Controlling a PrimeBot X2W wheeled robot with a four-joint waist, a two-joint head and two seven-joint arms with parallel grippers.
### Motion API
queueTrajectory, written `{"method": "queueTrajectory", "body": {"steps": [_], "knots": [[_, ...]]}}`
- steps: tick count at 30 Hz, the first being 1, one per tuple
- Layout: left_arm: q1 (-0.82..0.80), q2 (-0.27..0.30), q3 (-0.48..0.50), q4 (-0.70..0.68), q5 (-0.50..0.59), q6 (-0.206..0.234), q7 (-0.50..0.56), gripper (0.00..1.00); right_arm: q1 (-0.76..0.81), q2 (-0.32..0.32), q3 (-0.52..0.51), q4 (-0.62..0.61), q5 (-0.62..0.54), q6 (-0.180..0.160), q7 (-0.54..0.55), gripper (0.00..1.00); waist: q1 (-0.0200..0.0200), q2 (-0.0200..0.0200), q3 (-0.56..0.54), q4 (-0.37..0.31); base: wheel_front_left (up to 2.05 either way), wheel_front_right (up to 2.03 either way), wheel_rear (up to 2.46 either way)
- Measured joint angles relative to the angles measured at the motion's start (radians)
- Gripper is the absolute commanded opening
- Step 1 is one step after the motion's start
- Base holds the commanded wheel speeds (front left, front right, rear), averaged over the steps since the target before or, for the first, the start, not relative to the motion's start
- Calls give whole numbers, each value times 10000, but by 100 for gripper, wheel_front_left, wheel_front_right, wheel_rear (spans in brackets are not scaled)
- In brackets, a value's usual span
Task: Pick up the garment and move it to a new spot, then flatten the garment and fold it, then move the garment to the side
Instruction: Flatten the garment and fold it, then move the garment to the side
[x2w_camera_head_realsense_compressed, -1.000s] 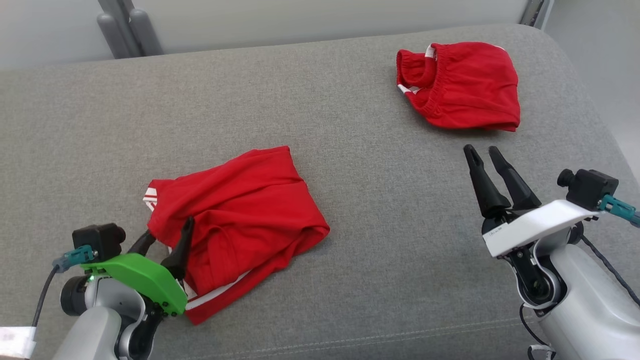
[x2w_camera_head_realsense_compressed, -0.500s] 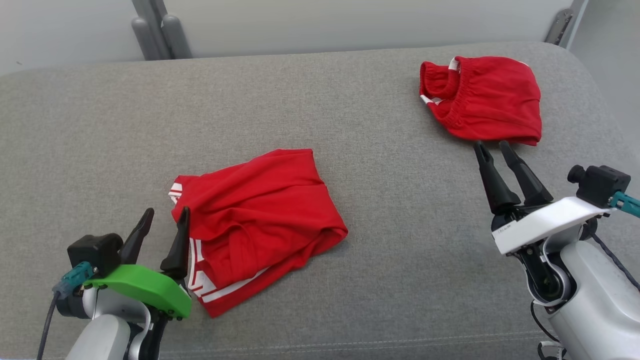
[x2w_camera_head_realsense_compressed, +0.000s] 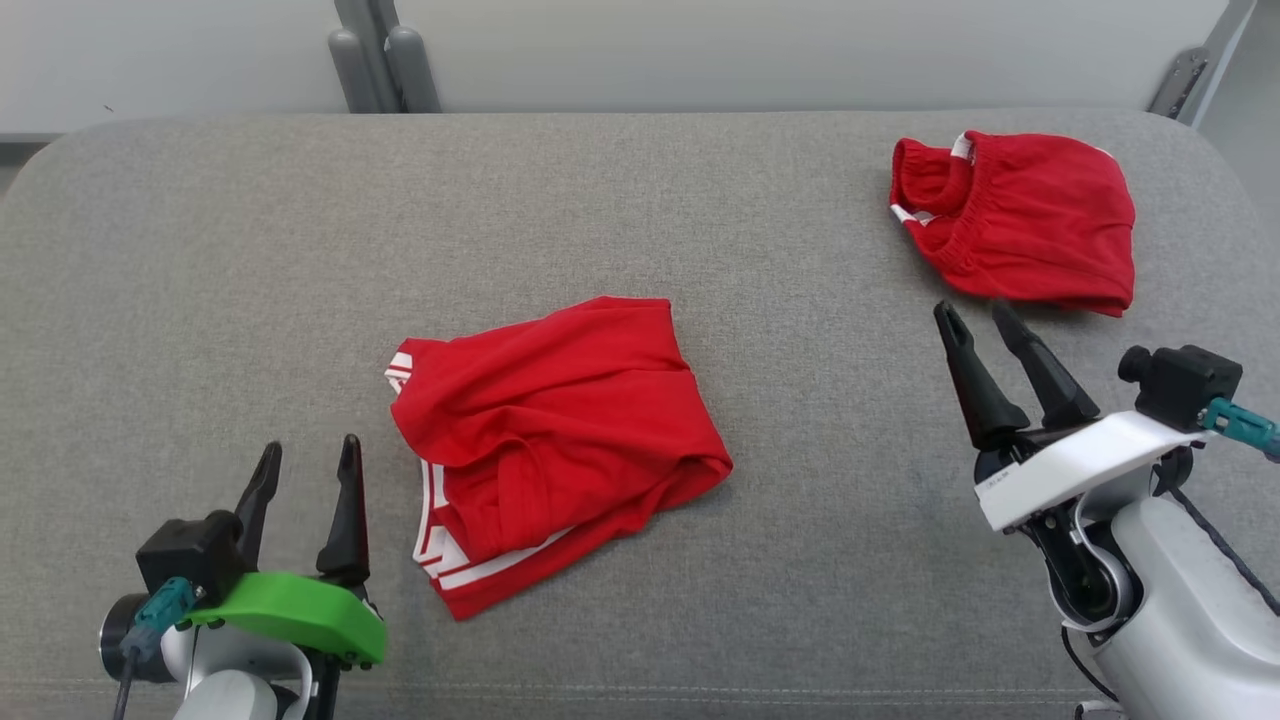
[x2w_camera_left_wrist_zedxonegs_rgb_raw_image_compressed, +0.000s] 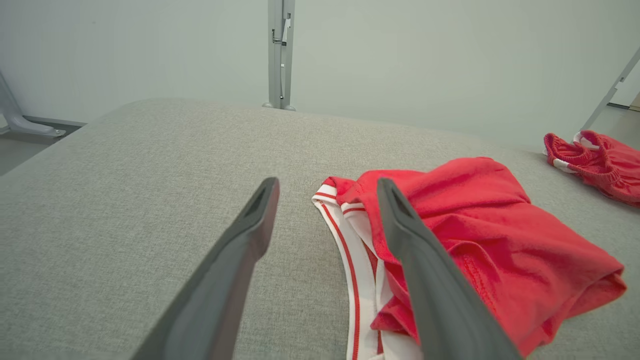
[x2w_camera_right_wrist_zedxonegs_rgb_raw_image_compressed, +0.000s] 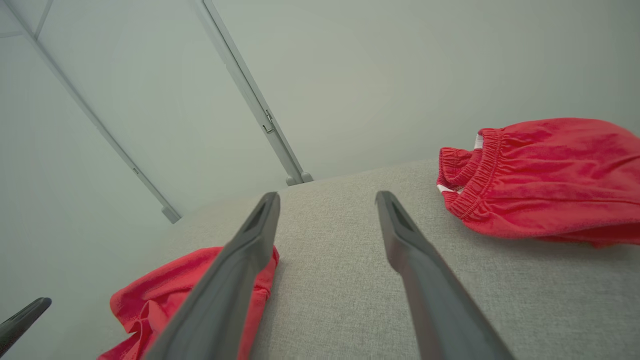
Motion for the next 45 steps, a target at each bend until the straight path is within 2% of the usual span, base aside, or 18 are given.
{"method": "queueTrajectory", "body": {"steps": [9,17,25,34,41,45], "knots": [[292,-255,474,-564,456,90,10,100,230,192,458,232,-6,0,19,100,0,0,-87,103,0,0,0],[292,-543,518,-1097,644,73,10,100,-22,493,995,407,322,0,828,100,0,0,72,317,0,0,0],[291,-953,307,-1216,974,-113,10,100,-934,1191,1200,1076,1900,0,2247,100,0,0,386,891,0,0,0],[291,-1120,439,-1166,1095,-291,10,100,-1577,1576,899,2803,3099,0,3921,100,0,0,591,1781,0,0,0],[304,-1181,665,-1183,1152,-368,10,100,-2095,1868,811,3666,3578,-31,4750,100,0,0,689,2130,0,0,0],[350,-1208,752,-1193,1170,-426,10,100,-2138,1954,821,4178,3779,-198,5279,100,0,0,705,2171,0,0,0]]}}
